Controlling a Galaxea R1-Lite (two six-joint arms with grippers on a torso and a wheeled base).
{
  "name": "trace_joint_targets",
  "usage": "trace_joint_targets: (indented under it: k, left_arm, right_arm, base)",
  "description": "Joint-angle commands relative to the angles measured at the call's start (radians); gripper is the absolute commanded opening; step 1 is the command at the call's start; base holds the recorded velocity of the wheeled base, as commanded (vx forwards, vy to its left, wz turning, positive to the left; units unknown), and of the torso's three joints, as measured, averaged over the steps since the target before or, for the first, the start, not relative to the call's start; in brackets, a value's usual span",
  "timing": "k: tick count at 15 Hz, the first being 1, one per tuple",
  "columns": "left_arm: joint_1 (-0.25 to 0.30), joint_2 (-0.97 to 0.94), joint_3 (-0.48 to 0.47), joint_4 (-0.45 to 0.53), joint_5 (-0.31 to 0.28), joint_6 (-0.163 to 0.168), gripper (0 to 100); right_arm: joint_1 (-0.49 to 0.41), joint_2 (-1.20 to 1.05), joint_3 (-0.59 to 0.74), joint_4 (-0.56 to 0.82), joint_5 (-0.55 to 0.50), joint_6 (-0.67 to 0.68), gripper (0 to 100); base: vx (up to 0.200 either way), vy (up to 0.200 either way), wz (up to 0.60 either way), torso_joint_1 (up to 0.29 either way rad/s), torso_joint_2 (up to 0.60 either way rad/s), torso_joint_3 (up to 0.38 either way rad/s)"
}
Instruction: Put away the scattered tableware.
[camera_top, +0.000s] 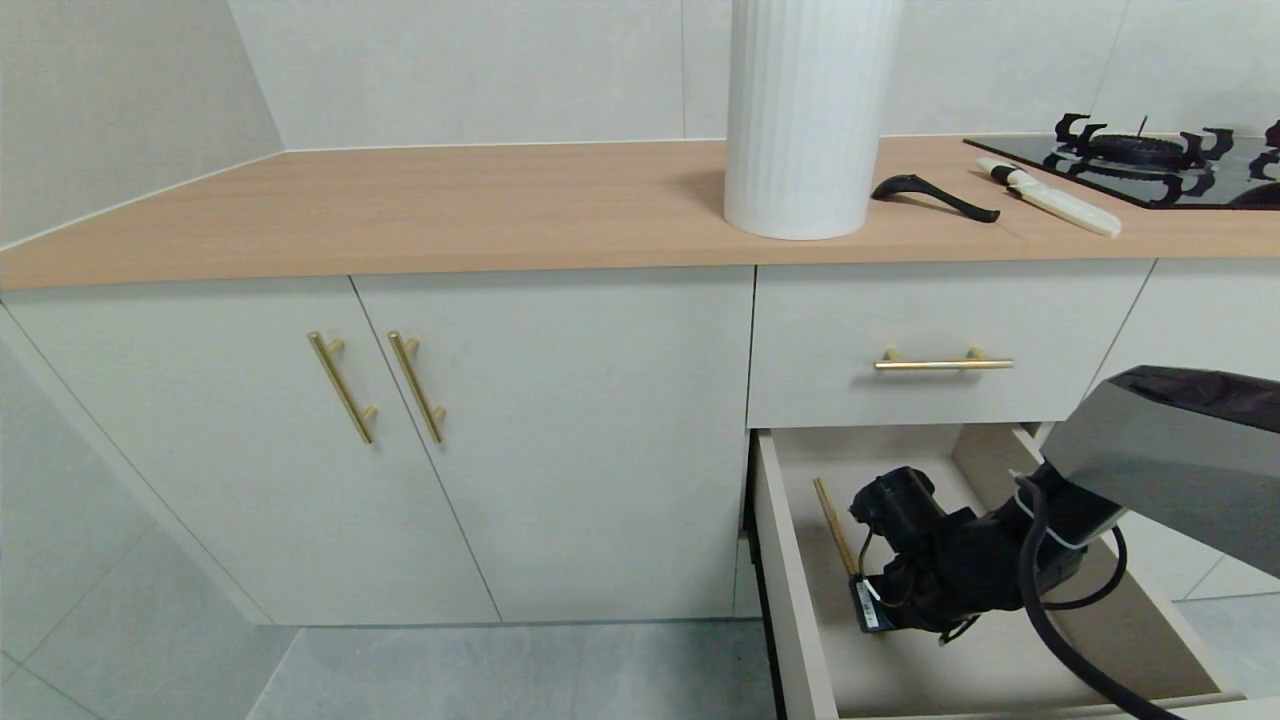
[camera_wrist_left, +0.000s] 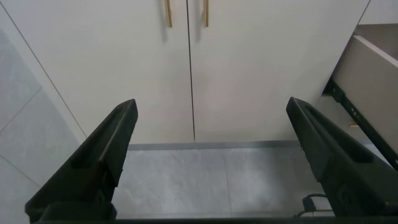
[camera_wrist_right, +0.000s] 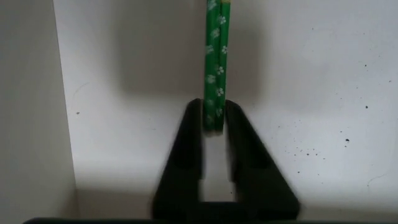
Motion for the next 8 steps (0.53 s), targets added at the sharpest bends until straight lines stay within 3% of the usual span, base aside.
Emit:
trace_joint_targets:
  k: [1,8]
  left_arm:
    - [0.0,0.0,0.0,0.0,0.0,0.0,100]
    - [0.0,0.0,0.0,0.0,0.0,0.0,100]
  right_arm:
    - [0.001,-0.001,-0.001,0.0,0.0,0.001,100]
    - [0.01,-0.072,0.018,0.003,0.0,0.001,100]
  base:
    - [0.0,0.0,0.0,0.0,0.0,0.0]
    - [0.0,0.0,0.0,0.0,0.0,0.0]
